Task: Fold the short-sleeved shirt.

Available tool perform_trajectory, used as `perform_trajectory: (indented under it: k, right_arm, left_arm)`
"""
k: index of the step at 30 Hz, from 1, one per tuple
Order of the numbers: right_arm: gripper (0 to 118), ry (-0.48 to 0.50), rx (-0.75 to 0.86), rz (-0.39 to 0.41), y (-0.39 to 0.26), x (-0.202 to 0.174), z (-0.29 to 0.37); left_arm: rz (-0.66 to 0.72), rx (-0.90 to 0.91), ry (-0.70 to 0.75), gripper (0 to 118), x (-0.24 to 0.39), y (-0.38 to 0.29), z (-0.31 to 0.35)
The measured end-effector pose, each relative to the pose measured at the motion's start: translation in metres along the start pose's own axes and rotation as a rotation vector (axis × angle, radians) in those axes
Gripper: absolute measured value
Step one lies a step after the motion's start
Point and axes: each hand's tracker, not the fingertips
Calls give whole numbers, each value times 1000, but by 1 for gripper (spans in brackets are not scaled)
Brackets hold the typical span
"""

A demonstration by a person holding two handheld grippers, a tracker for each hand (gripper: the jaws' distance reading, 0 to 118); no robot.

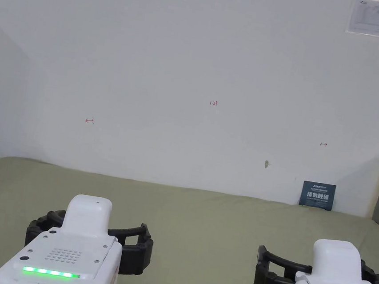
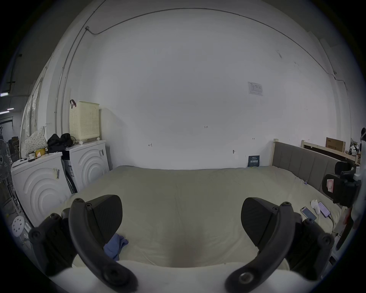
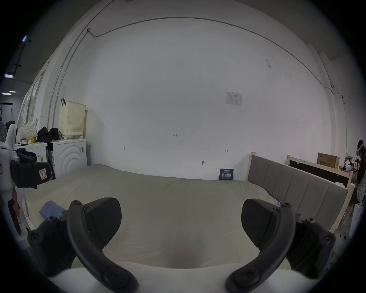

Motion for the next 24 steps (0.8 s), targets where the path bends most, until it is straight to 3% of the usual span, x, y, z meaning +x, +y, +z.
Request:
perform_trajectory:
  k: [24]
  right_arm:
    - [118, 2, 0, 8, 2, -2, 2]
  left_arm:
    - [10, -4, -2, 118, 0, 0, 2]
